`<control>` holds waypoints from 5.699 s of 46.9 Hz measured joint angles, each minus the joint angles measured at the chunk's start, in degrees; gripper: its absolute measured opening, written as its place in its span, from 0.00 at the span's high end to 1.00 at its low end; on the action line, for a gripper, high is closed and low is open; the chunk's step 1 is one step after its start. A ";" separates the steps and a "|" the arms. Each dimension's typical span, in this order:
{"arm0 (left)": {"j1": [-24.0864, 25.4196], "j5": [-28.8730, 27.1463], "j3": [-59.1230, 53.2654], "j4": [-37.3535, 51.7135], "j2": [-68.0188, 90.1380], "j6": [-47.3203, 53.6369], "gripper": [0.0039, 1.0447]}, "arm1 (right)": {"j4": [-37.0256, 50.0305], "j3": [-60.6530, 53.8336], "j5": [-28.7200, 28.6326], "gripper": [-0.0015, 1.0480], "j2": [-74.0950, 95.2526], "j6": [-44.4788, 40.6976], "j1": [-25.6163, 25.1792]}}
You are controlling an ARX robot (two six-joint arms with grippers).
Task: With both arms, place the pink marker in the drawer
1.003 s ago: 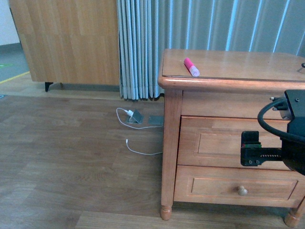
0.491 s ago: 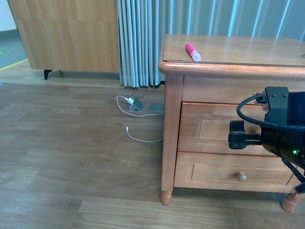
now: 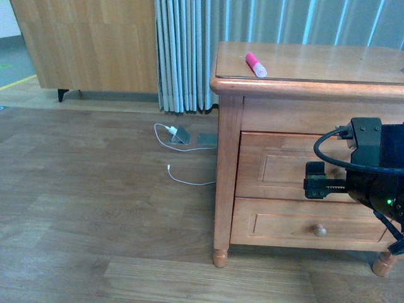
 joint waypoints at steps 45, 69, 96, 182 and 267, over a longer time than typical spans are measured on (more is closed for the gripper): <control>0.00 0.00 0.00 0.00 0.00 0.02 0.06 | 3.04 -11.91 -4.17 0.79 -5.42 4.90 -0.92; 0.00 0.00 0.00 0.00 0.00 0.00 0.06 | 7.43 -35.39 -8.24 0.79 -19.32 6.56 -2.82; 0.00 0.00 0.00 0.00 0.00 0.00 0.06 | -11.02 -46.10 -19.37 0.23 -46.45 5.53 -4.24; -16.35 -16.24 5.33 17.55 23.34 -7.91 0.06 | -30.60 -53.35 -5.84 0.08 -105.77 -0.59 -4.57; -31.58 -11.02 121.79 -11.85 135.43 -3.37 0.24 | -30.60 -53.35 -5.84 0.08 -105.77 -0.61 -4.57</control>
